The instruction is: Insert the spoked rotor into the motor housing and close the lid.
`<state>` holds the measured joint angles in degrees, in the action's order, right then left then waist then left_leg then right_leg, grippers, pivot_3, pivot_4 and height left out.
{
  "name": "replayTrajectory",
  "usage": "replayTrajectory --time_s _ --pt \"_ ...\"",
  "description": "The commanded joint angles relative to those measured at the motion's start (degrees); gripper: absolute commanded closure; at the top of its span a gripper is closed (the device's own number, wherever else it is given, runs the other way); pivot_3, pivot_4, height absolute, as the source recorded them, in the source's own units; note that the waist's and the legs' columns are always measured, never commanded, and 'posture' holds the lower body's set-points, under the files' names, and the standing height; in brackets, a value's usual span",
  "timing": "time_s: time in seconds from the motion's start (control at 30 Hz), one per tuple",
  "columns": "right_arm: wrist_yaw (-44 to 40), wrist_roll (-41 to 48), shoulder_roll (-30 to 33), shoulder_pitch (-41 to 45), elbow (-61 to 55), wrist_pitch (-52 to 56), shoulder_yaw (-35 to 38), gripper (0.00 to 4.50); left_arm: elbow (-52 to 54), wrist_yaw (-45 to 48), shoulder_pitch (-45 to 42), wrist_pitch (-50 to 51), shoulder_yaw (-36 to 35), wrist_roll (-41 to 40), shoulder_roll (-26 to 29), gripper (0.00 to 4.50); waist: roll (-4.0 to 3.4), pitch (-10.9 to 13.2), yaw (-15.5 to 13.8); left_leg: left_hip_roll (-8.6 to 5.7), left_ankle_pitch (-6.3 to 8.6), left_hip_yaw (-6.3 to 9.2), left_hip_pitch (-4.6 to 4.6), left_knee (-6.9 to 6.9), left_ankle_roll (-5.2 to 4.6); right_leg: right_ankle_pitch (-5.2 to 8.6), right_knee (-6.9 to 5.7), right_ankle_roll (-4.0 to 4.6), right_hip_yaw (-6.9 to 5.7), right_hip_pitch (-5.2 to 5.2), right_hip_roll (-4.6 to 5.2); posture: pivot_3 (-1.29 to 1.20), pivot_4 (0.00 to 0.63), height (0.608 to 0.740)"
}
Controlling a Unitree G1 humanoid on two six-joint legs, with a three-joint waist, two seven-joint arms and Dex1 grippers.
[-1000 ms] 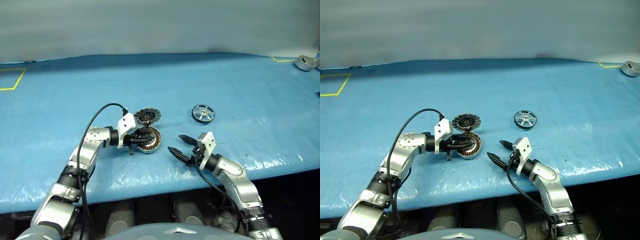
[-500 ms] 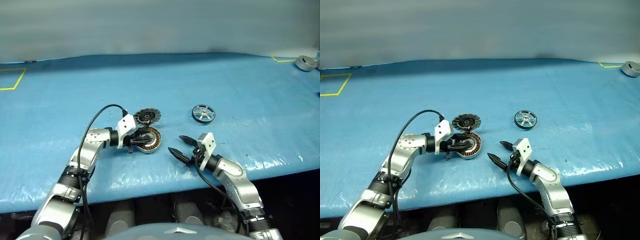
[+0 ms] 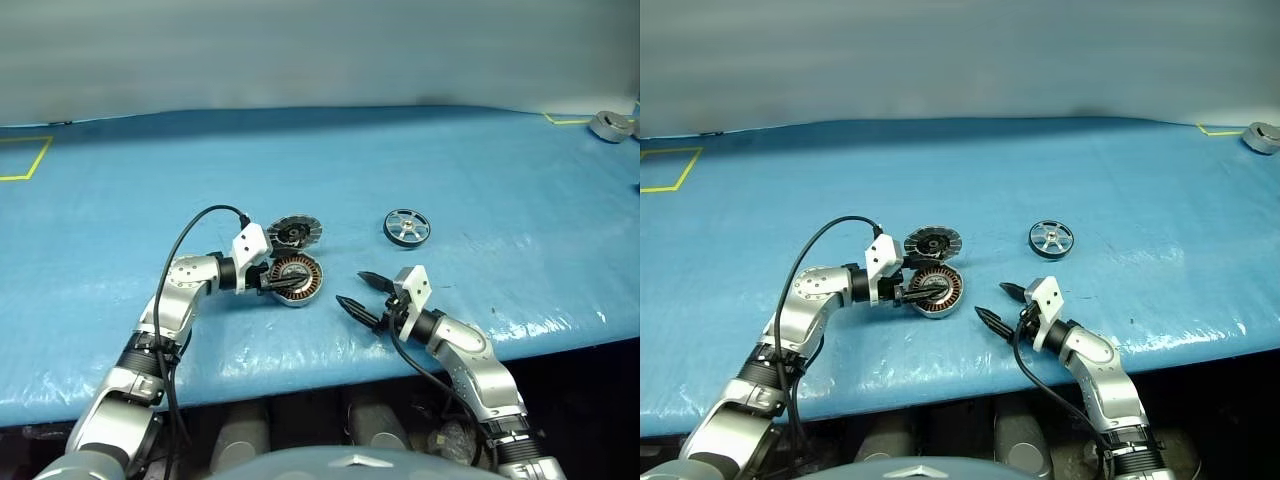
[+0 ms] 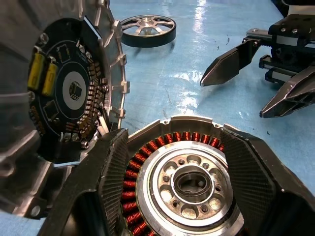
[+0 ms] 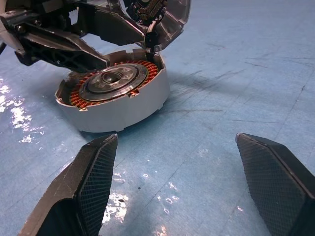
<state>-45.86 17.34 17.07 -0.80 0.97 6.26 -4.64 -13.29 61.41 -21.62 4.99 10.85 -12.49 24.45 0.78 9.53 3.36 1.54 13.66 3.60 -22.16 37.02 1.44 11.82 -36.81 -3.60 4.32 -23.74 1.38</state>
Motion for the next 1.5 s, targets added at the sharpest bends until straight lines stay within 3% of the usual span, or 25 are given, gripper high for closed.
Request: replayTrajectory --time_s 0.03,0.2,0.67,0.87,1.1,1.3,1.5 --pt "0.0 0.3 -0.1 0.4 -0.9 -1.3 0.2 0.45 2.6 0.9 0.3 0.7 -0.8 -1.5 0.4 2.81 0.00 0.0 0.0 0.00 0.00 0.00 0.00 0.00 0.00 0.00 0.00 0.00 0.00 0.00 0.00 0.00 0.150 0.740" --pt "0.1 0.2 0.0 0.4 -0.9 -1.4 0.3 0.45 2.8 1.1 0.5 1.2 -0.7 -1.2 0.6 4.46 0.00 0.0 0.0 0.00 0.00 0.01 0.00 0.02 0.00 0.00 -0.01 0.00 0.00 0.00 0.00 0.00 0.150 0.740" --pt "2.1 -1.2 -0.6 1.1 -0.2 -2.4 0.4 0.45 3.0 -1.4 1.1 4.0 6.1 7.1 1.4 4.46 0.00 0.0 -0.3 -0.01 0.00 0.00 0.09 0.04 0.00 0.00 0.00 0.00 0.02 0.12 0.00 0.00 0.150 0.740" --pt "2.8 -1.5 -0.8 0.9 -0.3 -2.5 0.4 0.45 5.1 -1.3 1.9 5.0 5.9 5.4 1.0 4.46 0.00 0.0 -0.4 -0.01 0.00 -0.01 0.16 0.05 0.00 0.00 -0.01 0.00 0.03 0.19 0.01 0.00 0.150 0.740" --pt "3.0 -1.4 -0.7 0.9 -0.3 -2.3 0.2 0.45 8.4 -1.8 1.7 7.6 -1.6 -3.8 -1.1 4.46 0.00 0.0 -0.3 0.00 0.00 0.01 0.03 0.01 0.00 0.01 -0.01 0.00 0.00 0.02 0.00 0.00 0.150 0.740" --pt "2.8 -1.5 -0.8 1.3 0.3 -2.3 -0.2 0.45 8.3 -2.8 0.5 7.7 -4.5 -5.1 0.0 4.46 0.00 0.0 -0.3 -0.01 0.00 0.01 0.02 0.03 0.00 0.00 -0.01 0.00 0.01 0.03 0.00 0.00 0.150 0.740" --pt "2.8 -1.5 -0.8 1.4 0.4 -2.4 -0.4 0.45 8.3 -1.5 1.2 7.8 -2.2 -3.5 1.4 4.46 0.00 0.0 -0.3 -0.01 0.00 0.01 0.01 0.02 0.00 0.00 0.01 0.00 0.01 0.02 0.00 0.00 0.150 0.740"
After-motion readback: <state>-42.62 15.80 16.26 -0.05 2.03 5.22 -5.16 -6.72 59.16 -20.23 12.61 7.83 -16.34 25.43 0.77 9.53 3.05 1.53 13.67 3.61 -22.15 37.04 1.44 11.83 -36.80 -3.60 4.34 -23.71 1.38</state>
